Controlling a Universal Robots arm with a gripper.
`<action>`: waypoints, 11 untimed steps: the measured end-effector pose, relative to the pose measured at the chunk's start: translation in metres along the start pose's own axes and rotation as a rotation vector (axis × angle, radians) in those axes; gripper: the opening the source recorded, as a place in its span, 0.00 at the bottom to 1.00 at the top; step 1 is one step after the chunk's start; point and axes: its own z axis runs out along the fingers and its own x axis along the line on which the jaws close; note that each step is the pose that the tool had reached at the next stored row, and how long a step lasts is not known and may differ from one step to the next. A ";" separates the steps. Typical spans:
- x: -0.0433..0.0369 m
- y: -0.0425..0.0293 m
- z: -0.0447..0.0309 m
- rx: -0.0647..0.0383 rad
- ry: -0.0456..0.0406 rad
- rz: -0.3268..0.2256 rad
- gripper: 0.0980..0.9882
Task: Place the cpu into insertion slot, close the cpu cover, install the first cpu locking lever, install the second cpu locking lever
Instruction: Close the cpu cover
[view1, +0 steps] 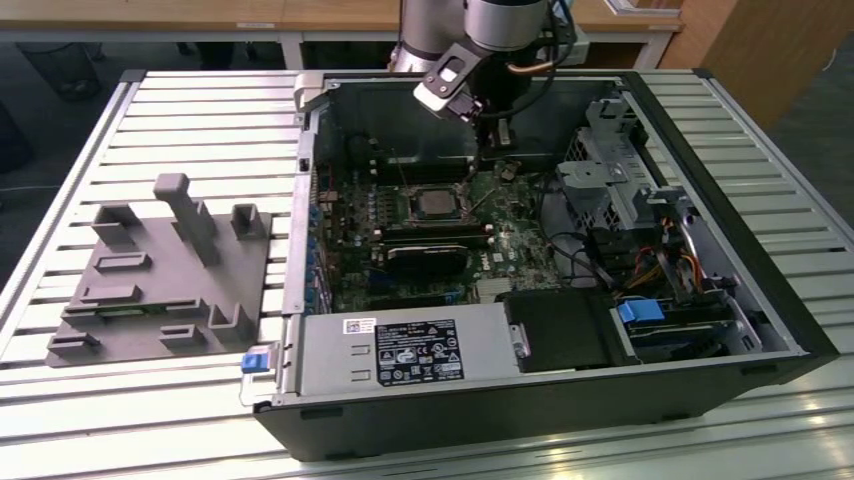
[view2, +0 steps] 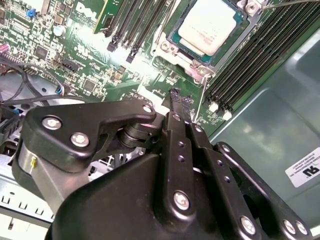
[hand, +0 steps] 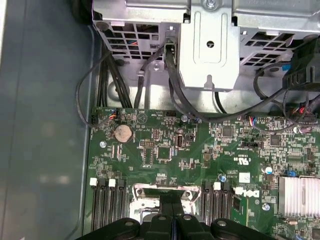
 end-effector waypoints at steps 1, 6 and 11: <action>0.0000 0.0007 0.0000 0.000 0.0001 0.000 0.01; -0.0002 0.0061 0.0003 0.000 -0.0002 0.000 0.01; -0.0003 0.0112 0.0006 0.000 -0.0002 0.000 0.01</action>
